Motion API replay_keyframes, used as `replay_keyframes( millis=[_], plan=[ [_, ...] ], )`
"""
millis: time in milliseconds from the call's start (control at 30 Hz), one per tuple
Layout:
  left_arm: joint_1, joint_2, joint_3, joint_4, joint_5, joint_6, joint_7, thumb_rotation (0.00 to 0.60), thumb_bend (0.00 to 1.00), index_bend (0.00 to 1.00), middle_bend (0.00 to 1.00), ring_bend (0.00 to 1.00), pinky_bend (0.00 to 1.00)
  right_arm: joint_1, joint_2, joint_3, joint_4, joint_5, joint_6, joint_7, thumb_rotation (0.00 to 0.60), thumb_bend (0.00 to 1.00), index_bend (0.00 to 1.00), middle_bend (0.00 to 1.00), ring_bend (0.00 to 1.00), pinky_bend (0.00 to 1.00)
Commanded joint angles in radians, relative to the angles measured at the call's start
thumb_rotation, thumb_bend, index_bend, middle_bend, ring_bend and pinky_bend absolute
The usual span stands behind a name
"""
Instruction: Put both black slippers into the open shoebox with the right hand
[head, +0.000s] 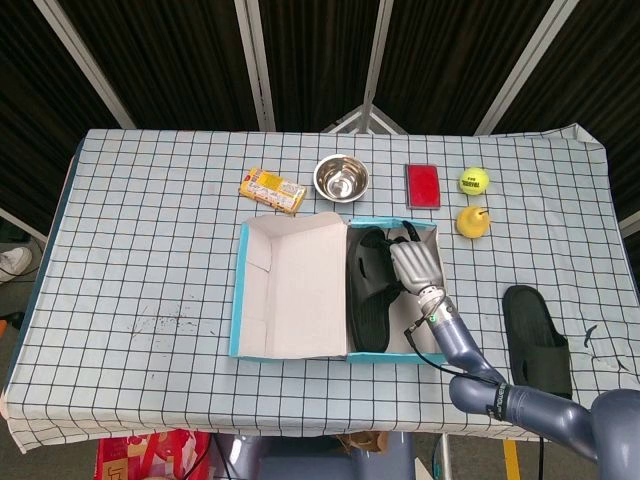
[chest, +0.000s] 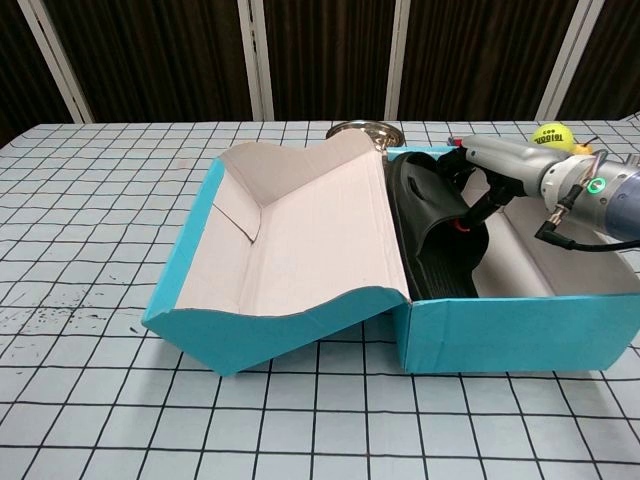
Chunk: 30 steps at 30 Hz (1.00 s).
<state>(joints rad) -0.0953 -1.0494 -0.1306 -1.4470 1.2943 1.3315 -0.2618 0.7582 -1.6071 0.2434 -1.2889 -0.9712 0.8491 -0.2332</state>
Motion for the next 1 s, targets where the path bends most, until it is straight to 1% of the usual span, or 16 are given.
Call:
replay_keyframes(
  millis=[33,300,500,700,1000],
  plan=[
    [-0.001,-0.001,0.001,-0.001,0.001,0.000,0.004,0.600,0.33,0.01,0.00,0.00,0.07,-0.003,0.017,-0.007,-0.027,0.003,0.013,-0.024,0.600,0.54,0.69,0.67,0.31,0.00],
    [-0.004,-0.003,0.001,-0.005,0.003,-0.001,0.013,0.600,0.33,0.01,0.00,0.00,0.07,-0.001,0.038,-0.018,-0.082,0.017,0.038,-0.083,0.600,0.54,0.69,0.67,0.31,0.00],
    [-0.006,-0.004,0.002,-0.005,0.003,-0.002,0.013,0.600,0.33,0.01,0.00,0.00,0.07,0.007,0.029,-0.028,-0.088,0.046,0.050,-0.135,0.600,0.54,0.69,0.67,0.31,0.00],
    [-0.005,-0.004,0.002,-0.004,0.004,-0.002,0.011,0.600,0.33,0.01,0.00,0.00,0.07,0.011,0.027,-0.034,-0.088,0.070,0.046,-0.155,0.600,0.54,0.70,0.67,0.31,0.00],
    [-0.006,-0.004,0.003,-0.007,0.007,0.000,0.014,0.600,0.33,0.01,0.00,0.00,0.07,0.021,0.052,-0.051,-0.110,0.106,0.013,-0.184,0.600,0.54,0.70,0.68,0.31,0.00]
  ],
)
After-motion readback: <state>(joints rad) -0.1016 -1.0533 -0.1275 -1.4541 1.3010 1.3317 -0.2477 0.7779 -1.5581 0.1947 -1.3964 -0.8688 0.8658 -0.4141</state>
